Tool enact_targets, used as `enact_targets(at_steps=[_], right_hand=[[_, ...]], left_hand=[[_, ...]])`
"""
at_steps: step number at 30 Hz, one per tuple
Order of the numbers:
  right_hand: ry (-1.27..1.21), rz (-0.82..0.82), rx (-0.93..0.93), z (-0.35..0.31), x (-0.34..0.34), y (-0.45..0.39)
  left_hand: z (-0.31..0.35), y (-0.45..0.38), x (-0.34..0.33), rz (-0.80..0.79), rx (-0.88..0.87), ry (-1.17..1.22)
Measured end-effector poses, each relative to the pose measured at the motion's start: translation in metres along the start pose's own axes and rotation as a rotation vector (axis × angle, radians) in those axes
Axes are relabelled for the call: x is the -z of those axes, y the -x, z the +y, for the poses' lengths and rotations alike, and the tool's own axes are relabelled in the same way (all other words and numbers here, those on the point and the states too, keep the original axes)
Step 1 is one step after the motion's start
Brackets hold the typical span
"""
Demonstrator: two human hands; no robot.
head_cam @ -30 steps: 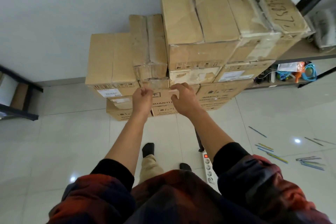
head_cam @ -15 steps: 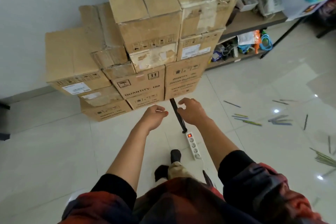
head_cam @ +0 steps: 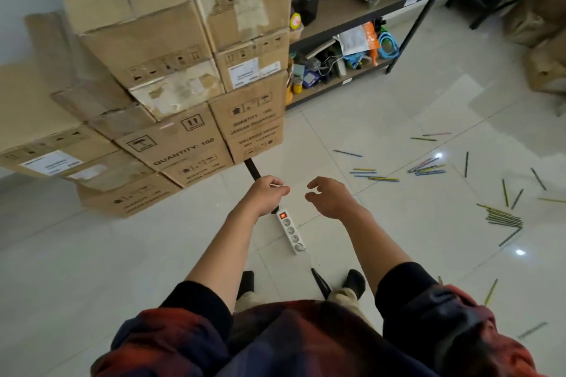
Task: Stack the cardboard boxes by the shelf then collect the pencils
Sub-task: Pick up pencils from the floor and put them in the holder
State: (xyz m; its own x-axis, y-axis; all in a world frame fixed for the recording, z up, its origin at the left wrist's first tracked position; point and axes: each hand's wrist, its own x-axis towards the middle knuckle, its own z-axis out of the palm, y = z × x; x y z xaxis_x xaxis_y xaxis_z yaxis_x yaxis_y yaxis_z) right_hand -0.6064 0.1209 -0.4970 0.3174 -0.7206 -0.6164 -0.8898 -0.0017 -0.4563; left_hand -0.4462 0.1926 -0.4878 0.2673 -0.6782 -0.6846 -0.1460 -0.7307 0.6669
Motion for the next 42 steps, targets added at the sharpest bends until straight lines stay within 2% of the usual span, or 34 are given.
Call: enact_targets(at_steps=[5, 13, 22, 29, 33, 36, 40, 42], right_hand=[[-0.032, -0.003, -0.008, 0.089, 0.058, -0.012], [-0.073, -0.029, -0.062, 0.192, 0.131, -0.028], [-0.19, -0.109, -0.088, 0.228, 0.175, -0.098], [-0.145, -0.112, -0.171, 0.282, 0.211, -0.207], [-0.157, -0.075, -0.216, 0.328, 0.208, -0.276], [-0.156, -0.109, -0.211, 0.371, 0.182, -0.328], [-0.02, -0.155, -0.125, 0.439, 0.132, -0.412], [0.099, -0.174, -0.087, 0.487, 0.094, -0.47]], left_hand=[[0.045, -0.016, -0.091, 0.018, 0.002, 0.009], [0.088, -0.022, -0.199, -0.064, 0.06, -0.028], [0.147, -0.088, -0.238, -0.072, 0.071, -0.102], [0.185, -0.206, -0.269, -0.124, 0.056, -0.239], [0.188, -0.278, -0.309, -0.177, 0.058, -0.338], [0.172, -0.338, -0.352, -0.216, 0.046, -0.396], [0.127, -0.435, -0.409, -0.265, -0.039, -0.566], [0.084, -0.504, -0.444, -0.28, -0.095, -0.712]])
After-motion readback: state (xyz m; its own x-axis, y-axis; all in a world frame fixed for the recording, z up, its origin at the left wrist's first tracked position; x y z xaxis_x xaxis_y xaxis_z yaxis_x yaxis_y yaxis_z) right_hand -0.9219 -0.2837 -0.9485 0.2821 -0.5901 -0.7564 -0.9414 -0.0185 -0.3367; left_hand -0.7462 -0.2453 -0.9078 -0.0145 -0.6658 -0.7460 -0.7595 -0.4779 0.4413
